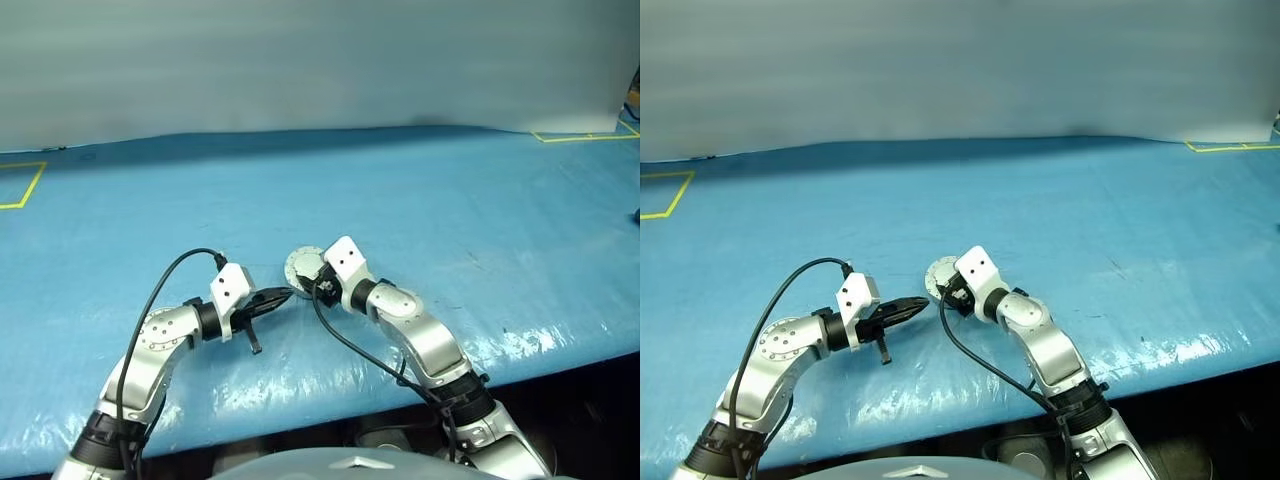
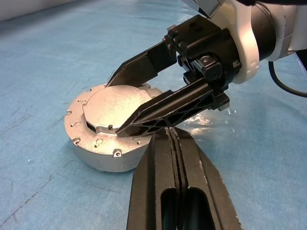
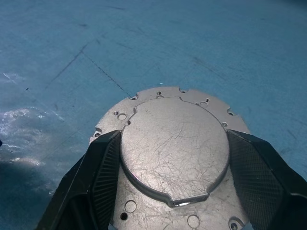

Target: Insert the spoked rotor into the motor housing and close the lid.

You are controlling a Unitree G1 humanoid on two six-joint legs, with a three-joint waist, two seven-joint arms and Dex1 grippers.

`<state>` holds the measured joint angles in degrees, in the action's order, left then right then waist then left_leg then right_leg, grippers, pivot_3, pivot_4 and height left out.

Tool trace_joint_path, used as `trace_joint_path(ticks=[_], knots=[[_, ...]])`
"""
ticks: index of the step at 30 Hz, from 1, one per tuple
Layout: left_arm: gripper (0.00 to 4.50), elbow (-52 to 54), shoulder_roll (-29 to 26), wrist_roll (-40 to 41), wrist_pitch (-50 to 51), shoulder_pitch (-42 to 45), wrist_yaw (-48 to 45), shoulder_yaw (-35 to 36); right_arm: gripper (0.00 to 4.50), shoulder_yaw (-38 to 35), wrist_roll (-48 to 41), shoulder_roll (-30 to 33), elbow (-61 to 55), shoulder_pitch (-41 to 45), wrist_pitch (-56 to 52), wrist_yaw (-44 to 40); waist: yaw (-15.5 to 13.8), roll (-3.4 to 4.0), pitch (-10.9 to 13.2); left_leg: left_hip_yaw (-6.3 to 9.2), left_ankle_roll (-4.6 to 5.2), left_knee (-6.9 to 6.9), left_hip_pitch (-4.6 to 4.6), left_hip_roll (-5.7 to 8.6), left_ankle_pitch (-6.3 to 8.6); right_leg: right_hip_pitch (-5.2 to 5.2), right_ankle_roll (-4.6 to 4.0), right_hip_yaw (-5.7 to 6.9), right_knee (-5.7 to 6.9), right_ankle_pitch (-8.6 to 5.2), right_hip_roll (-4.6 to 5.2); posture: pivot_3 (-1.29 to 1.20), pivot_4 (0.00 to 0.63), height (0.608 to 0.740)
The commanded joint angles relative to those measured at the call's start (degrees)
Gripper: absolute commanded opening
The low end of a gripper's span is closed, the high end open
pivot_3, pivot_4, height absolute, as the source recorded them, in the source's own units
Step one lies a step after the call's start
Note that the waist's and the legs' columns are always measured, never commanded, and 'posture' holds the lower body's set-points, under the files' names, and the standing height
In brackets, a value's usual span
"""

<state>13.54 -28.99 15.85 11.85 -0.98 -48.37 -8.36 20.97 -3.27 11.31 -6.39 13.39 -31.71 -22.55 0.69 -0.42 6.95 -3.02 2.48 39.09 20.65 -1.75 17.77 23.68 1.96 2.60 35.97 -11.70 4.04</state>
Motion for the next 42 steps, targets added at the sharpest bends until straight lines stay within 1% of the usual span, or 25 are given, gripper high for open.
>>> trace_joint_path(ticks=[1, 6, 8, 12, 18, 20, 22, 24, 27, 30, 34, 37, 40, 42], knots=[[0.00, 0.9, 0.1, 0.2, -1.1, 0.4, 0.2, 0.8, 3.03, 0.4, 0.6, 3.6, 7.1, -3.3, -6.7, -2.5, -0.1, 0.02, 0.0, 0.00, 0.00, 0.00, 0.01, 0.01, 0.00, 0.00, 0.01, 0.00, 0.00, 0.00, 0.01, 0.00, 0.150, 0.740], [0.00, -0.5, 0.9, -1.0, -1.4, 1.3, 2.8, 1.4, 3.03, -0.5, -1.4, 5.1, 4.7, -4.3, -7.0, -5.5, -0.3, 0.03, 0.0, 0.09, 0.08, -0.05, 0.15, 0.09, 0.09, 0.03, 0.03, 0.12, -0.07, -0.04, 0.11, 0.00, 0.150, 0.740], [0.00, -1.5, 1.7, -1.3, -1.0, 2.1, 4.5, 1.9, 3.03, -0.6, -2.5, 5.5, 4.0, -4.6, -7.4, -6.8, -0.3, 0.01, 0.0, 0.14, 0.12, -0.05, 0.19, 0.13, 0.19, 0.02, -0.10, 0.16, -0.09, -0.05, 0.14, 0.00, 0.150, 0.740], [0.00, -2.9, 3.2, -0.9, -0.9, 4.3, 5.2, 1.8, 3.03, 3.9, -3.8, 10.1, -1.7, -6.6, -5.4, -14.0, -0.5, 0.06, 0.0, 0.22, 0.28, -0.04, 0.33, 0.27, 0.33, 0.03, -0.11, 0.36, -0.15, -0.14, 0.31, 0.00, 0.150, 0.740], [0.00, -3.4, 3.0, -1.3, -1.2, 5.2, 3.2, 0.1, 3.03, 6.9, -1.7, 14.1, -3.5, -7.4, -4.5, -16.5, -0.3, 0.01, 0.0, 0.27, 0.31, -0.05, 0.34, 0.33, 0.77, -0.12, 0.02, 0.52, -0.16, -0.52, 0.34, 0.00, 0.150, 0.740], [0.00, -2.7, 2.2, -0.8, -0.1, 4.9, 1.3, -0.9, 3.03, 6.2, -2.4, 13.8, -3.7, -7.5, -4.5, -16.5, -0.2, 0.01, 0.0, 0.28, 0.31, -0.07, 0.33, 0.33, 0.89, -0.17, 0.02, 0.57, -0.15, -0.66, 0.33, 0.00, 0.150, 0.740], [0.00, -1.3, 0.7, 0.5, 1.4, 4.0, -1.7, -1.9, 3.03, 5.5, -1.8, 13.1, -3.0, -7.2, -4.5, -14.8, -0.1, 0.01, 0.0, 0.30, 0.10, -0.06, 0.33, 0.33, 0.92, -0.20, 0.08, 0.62, -0.15, -0.75, 0.31, 0.00, 0.150, 0.740], [0.00, -1.1, -0.7, -0.5, 1.0, 3.5, -2.9, -2.6, 3.03, 5.2, -1.1, 12.8, -2.1, -6.8, -4.2, -13.7, 0.0, 0.03, 0.0, 0.29, 0.07, -0.08, 0.33, 0.31, 0.94, -0.25, 0.08, 0.61, -0.15, -0.78, 0.30, 0.00, 0.150, 0.740], [0.00, -4.2, -0.1, -3.7, -0.1, 4.6, 0.6, -2.3, 3.03, 4.6, -1.5, 12.4, -1.7, -6.7, -4.2, -13.6, -0.1, 0.09, 0.0, 0.36, 0.26, -0.05, 0.25, 0.27, 1.06, -0.13, 0.02, 0.69, -0.15, -0.83, 0.31, 0.00, 0.150, 0.740], [0.00, -4.3, 1.7, -2.9, 0.7, 4.8, 1.0, -2.8, 3.03, 5.0, -1.7, 12.4, -2.0, -6.9, -3.8, -14.2, -0.1, 0.10, 0.0, 0.41, 0.25, -0.03, 0.19, 0.28, 1.05, -0.18, -0.01, 0.72, -0.14, -0.86, 0.31, 0.00, 0.150, 0.740], [0.00, -6.6, 3.4, -5.7, -2.4, 5.0, 1.6, -5.0, 3.03, 5.3, -1.5, 12.1, -1.8, -7.1, -3.8, -14.0, -0.1, 0.05, 0.0, 0.41, 0.25, -0.02, 0.16, 0.29, 1.05, -0.22, 0.01, 0.70, -0.13, -0.84, 0.31, 0.00, 0.150, 0.740], [0.00, -7.3, 5.2, -4.9, -2.4, 5.0, 1.5, -5.2, 3.03, 5.3, -1.8, 11.9, -2.4, -7.3, -3.9, -14.2, -0.2, 0.07, 0.0, 0.40, 0.25, -0.02, 0.14, 0.29, 1.05, -0.25, 0.01, 0.70, -0.13, -0.84, 0.29, 0.00, 0.150, 0.740], [0.00, -10.2, 4.2, -9.7, -4.3, 5.5, 2.3, -7.0, 3.03, 5.2, -1.4, 11.8, -2.5, -7.5, -4.0, -13.7, -0.3, 0.08, -0.1, 0.41, 0.25, 0.04, 0.09, 0.30, 1.05, -0.32, 0.01, 0.71, -0.12, -0.83, 0.33, 0.00, 0.150, 0.740], [0.00, -11.7, 3.9, -10.6, -5.3, 5.6, 2.2, -7.2, 3.03, 5.0, -1.3, 11.7, -2.6, -7.6, -4.0, -13.5, -0.4, 0.15, -0.3, 0.41, 0.26, 0.05, 0.06, 0.32, 1.05, -0.35, 0.02, 0.71, -0.12, -0.83, 0.34, 0.00, 0.150, 0.740]])
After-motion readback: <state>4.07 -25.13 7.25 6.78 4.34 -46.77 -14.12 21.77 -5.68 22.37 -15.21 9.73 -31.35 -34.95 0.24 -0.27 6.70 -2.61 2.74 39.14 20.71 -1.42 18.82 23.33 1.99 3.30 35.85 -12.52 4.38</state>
